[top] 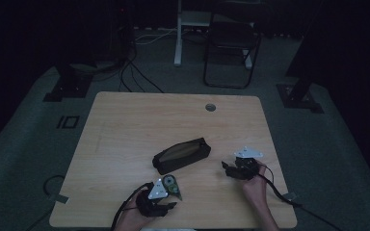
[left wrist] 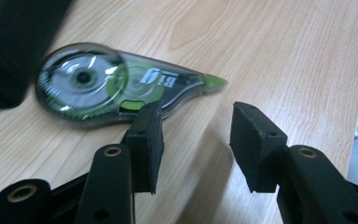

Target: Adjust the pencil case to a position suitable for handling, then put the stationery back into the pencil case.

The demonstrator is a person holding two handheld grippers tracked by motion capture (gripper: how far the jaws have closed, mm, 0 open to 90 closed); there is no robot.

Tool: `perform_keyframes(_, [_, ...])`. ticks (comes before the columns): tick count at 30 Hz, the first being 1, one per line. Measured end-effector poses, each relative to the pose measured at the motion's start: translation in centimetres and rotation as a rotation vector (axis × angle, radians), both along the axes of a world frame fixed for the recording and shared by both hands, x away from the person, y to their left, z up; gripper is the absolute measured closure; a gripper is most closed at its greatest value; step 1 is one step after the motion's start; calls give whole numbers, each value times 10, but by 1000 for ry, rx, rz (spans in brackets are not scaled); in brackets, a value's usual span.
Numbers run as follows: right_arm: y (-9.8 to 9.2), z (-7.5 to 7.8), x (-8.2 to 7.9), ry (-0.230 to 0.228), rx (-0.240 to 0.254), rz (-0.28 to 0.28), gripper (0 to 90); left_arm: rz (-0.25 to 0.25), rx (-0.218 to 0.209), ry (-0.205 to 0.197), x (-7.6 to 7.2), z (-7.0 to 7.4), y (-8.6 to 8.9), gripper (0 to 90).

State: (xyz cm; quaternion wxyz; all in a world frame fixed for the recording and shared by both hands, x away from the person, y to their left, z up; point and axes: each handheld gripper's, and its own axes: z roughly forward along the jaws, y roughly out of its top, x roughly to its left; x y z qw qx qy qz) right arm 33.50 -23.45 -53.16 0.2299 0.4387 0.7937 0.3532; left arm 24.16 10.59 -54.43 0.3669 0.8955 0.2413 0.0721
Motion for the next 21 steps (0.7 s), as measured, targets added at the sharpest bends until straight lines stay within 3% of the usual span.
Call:
perform_keyframes(8, [1, -1, 0, -4, -19, 1, 302, -24, -26, -25, 7, 2, -15, 494])
perform_keyframes(21, [2, -3, -1, -2, -24, 2, 302, 17, -78, -74, 3, 12, -4, 451])
